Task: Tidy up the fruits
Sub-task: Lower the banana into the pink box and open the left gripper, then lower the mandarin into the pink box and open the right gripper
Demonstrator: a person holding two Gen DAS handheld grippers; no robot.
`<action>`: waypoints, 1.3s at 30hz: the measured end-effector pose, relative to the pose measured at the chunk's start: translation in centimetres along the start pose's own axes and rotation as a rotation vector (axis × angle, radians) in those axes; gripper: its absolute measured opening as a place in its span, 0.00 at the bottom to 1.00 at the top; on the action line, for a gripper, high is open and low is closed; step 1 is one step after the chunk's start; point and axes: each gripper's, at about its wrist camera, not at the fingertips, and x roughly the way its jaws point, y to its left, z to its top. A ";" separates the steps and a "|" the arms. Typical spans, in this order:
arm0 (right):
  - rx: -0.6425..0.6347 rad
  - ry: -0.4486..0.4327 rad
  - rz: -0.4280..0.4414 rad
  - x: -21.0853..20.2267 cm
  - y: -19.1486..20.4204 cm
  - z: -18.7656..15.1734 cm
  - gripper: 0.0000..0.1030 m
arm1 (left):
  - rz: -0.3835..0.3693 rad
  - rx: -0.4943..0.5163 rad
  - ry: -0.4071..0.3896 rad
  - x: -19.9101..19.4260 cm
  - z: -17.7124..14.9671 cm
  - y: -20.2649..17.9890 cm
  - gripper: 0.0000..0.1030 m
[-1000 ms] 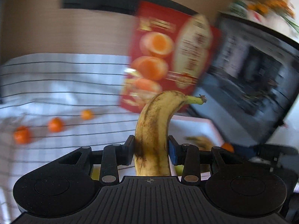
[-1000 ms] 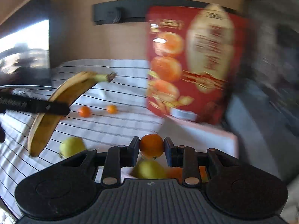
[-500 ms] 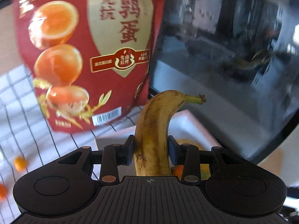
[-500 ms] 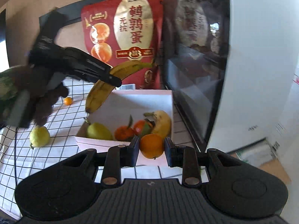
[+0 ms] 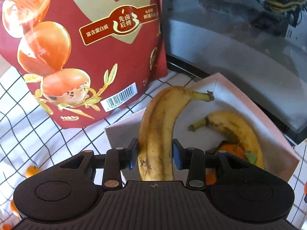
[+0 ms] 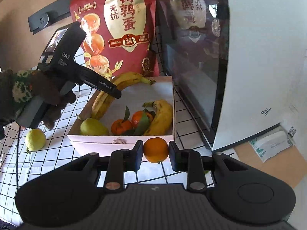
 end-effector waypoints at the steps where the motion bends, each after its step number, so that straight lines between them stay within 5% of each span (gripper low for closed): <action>1: -0.001 0.005 0.001 0.1 0.1 -0.1 0.27 | -0.009 -0.009 0.013 0.3 0.0 0.2 0.40; 13: -0.026 0.039 0.014 0.5 0.9 -0.8 0.27 | -0.168 -0.039 0.109 2.9 0.8 1.7 0.41; 20: -0.029 0.037 0.027 0.4 1.2 -0.9 0.27 | -0.191 -0.266 -0.177 -4.5 0.3 5.4 0.41; 24: -0.027 0.023 0.036 0.5 1.3 -0.1 0.27 | -0.187 -0.395 -0.247 -9.8 -3.6 7.2 0.40; 30: -0.068 -0.002 0.067 1.5 2.1 3.0 0.27 | -0.147 -0.576 -0.192 -14.1 -13.1 7.1 0.39; 37: -0.091 -0.038 0.200 6.4 5.0 11.3 0.28 | -0.116 -0.634 -0.168 -14.5 -19.8 6.5 0.39; 39: -0.067 -0.013 0.237 8.5 5.8 13.8 0.35 | -0.090 -0.663 -0.168 -14.8 -20.9 6.8 0.39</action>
